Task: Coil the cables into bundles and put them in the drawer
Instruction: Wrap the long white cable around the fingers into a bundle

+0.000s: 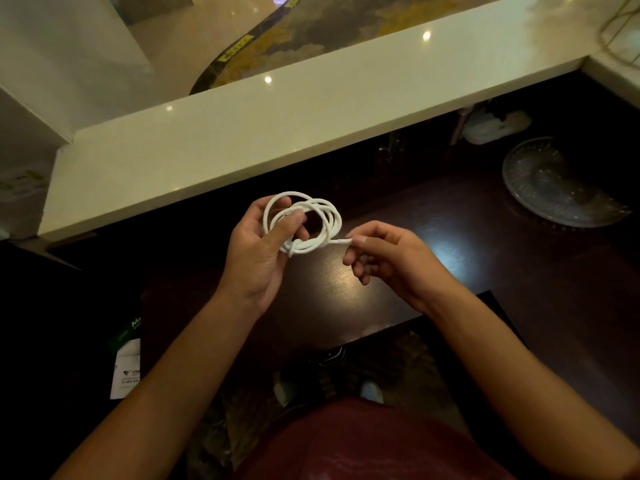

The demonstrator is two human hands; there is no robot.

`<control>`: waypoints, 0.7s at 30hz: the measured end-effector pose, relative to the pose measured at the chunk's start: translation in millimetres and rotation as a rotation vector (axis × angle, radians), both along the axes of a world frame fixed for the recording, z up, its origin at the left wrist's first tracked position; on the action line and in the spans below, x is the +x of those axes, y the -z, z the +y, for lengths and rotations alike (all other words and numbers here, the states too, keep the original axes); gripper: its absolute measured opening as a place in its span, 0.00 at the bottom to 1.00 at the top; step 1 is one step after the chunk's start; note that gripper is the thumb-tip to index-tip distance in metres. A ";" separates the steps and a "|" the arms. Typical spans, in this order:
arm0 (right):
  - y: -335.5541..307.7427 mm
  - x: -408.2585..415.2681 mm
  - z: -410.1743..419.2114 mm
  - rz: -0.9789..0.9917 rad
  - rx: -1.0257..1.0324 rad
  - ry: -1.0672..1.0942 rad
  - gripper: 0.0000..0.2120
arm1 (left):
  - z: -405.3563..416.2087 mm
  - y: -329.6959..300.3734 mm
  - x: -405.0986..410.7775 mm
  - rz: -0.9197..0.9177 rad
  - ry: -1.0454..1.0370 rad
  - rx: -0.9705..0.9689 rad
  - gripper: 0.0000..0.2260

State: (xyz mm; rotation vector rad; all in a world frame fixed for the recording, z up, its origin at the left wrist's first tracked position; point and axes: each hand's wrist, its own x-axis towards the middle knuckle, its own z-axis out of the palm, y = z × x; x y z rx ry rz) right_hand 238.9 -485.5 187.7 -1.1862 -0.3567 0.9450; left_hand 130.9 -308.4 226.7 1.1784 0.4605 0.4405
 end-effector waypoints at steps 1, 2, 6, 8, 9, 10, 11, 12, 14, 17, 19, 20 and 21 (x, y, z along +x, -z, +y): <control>-1.3 -0.3 0.1 -0.030 -0.001 0.019 0.03 | 0.9 0.0 0.4 0.004 -0.019 0.006 0.08; -2.9 -0.7 0.2 -0.053 0.005 0.047 0.03 | 1.2 0.3 0.4 0.018 -0.036 0.022 0.08; -9.3 -2.0 -0.1 -0.190 0.063 0.167 0.08 | -2.8 3.1 0.7 0.120 -0.057 0.133 0.11; -12.4 -4.4 -0.3 -0.265 0.082 0.193 0.08 | -5.4 4.5 1.0 0.167 -0.036 0.216 0.14; -14.1 -5.7 -0.8 -0.305 0.081 0.204 0.08 | -6.7 4.4 1.0 0.177 -0.025 0.265 0.13; -15.2 -6.8 -1.1 -0.355 0.067 0.219 0.08 | -7.9 3.8 1.0 0.181 -0.015 0.314 0.13; -15.7 -7.8 -0.9 -0.419 0.044 0.233 0.08 | -9.6 2.7 0.8 0.182 -0.007 0.360 0.12; -15.8 -8.7 0.0 -0.495 0.019 0.244 0.08 | -11.2 1.5 0.5 0.182 0.001 0.399 0.11; -14.0 -10.3 3.9 -0.621 -0.010 0.259 0.07 | -14.5 -1.3 -0.4 0.171 0.025 0.453 0.11; -12.4 -9.2 8.7 -0.609 0.008 0.255 0.07 | -17.5 -4.1 -0.6 0.160 0.065 0.489 0.11; -13.2 -6.2 9.3 -0.547 0.034 0.191 0.07 | -17.4 -4.8 -0.8 0.166 0.071 0.504 0.11; -14.1 -5.1 9.2 -0.537 0.040 0.156 0.08 | -16.7 -4.7 -1.2 0.171 0.072 0.509 0.11; -15.1 -4.4 9.0 -0.537 0.040 0.130 0.08 | -16.0 -4.3 -1.6 0.176 0.075 0.513 0.11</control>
